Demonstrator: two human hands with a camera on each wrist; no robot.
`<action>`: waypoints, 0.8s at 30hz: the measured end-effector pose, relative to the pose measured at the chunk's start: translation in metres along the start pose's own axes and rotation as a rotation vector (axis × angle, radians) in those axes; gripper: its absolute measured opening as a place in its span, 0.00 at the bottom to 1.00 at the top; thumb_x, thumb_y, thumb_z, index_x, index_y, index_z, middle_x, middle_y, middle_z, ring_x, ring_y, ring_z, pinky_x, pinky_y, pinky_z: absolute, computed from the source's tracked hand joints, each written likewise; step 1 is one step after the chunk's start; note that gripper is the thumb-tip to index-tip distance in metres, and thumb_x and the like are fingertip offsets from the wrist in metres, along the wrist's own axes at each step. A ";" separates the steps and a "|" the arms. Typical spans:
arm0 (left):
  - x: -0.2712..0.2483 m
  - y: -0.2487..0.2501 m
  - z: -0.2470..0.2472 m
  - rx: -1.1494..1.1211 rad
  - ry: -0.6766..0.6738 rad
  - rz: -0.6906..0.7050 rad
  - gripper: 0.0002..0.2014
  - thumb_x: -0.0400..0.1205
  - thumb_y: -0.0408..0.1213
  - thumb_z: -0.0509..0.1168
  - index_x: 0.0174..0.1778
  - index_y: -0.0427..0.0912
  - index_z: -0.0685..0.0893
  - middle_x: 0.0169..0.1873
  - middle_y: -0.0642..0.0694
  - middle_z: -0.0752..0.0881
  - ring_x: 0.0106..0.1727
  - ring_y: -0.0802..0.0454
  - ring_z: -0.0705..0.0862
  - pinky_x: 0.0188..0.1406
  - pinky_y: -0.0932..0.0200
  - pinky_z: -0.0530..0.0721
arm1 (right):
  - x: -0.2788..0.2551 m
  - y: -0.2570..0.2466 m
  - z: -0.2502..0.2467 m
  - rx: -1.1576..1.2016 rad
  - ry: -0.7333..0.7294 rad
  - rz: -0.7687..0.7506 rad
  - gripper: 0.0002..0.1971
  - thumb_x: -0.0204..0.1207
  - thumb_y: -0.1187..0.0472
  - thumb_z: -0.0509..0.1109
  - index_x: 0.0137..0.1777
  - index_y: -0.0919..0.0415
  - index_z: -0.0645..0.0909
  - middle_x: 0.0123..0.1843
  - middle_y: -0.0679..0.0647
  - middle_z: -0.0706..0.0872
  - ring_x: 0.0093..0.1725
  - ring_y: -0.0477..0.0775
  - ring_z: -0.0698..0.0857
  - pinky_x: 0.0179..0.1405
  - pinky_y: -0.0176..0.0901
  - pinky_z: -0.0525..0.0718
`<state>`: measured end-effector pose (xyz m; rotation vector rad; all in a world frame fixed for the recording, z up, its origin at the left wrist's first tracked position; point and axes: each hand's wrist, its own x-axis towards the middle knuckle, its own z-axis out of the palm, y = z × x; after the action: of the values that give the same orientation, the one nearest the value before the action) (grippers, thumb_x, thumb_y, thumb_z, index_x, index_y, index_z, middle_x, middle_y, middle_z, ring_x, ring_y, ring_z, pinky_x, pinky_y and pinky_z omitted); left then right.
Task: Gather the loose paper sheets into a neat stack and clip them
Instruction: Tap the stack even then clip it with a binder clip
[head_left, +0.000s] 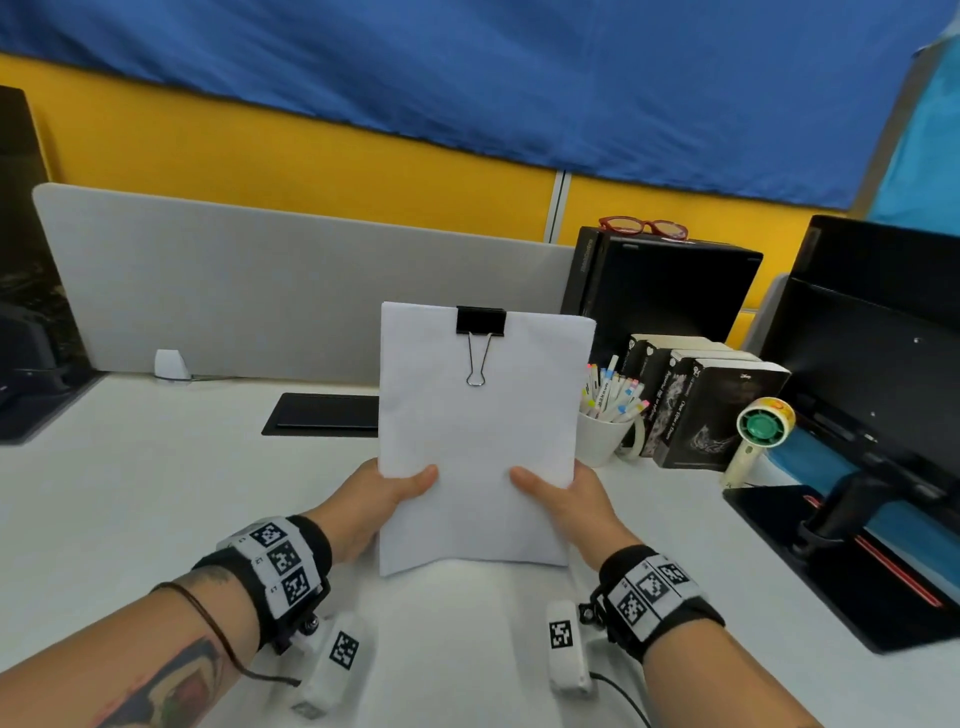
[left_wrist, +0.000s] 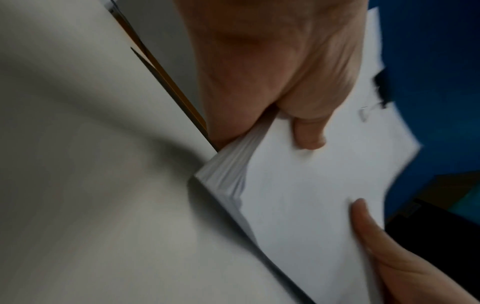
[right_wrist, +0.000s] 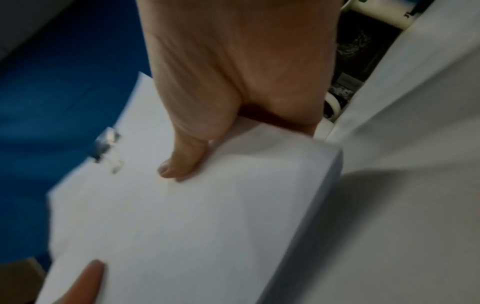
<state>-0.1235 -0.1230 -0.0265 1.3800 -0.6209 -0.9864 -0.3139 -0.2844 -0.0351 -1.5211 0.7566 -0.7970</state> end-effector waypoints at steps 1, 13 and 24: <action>-0.001 -0.002 0.003 -0.006 -0.006 -0.028 0.13 0.83 0.38 0.72 0.64 0.43 0.86 0.58 0.43 0.93 0.58 0.43 0.92 0.62 0.46 0.88 | 0.000 0.001 -0.004 -0.031 0.011 -0.011 0.23 0.71 0.57 0.82 0.65 0.58 0.84 0.57 0.49 0.93 0.54 0.47 0.92 0.51 0.39 0.90; -0.010 -0.038 0.053 0.246 -0.061 -0.425 0.17 0.77 0.31 0.75 0.61 0.32 0.85 0.50 0.35 0.93 0.48 0.38 0.94 0.47 0.44 0.94 | -0.027 0.008 -0.067 -0.691 -0.004 0.280 0.43 0.79 0.40 0.72 0.85 0.65 0.61 0.85 0.58 0.67 0.83 0.59 0.68 0.77 0.46 0.67; -0.010 -0.028 0.115 0.557 -0.229 -0.387 0.18 0.77 0.29 0.79 0.60 0.23 0.87 0.43 0.34 0.94 0.42 0.44 0.95 0.50 0.54 0.93 | -0.055 0.004 -0.173 -0.903 -0.002 0.535 0.25 0.73 0.42 0.74 0.60 0.61 0.80 0.60 0.55 0.86 0.52 0.53 0.85 0.46 0.42 0.79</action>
<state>-0.2316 -0.1702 -0.0367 1.9429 -0.8618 -1.3581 -0.4887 -0.3345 -0.0308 -1.9418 1.5672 -0.0123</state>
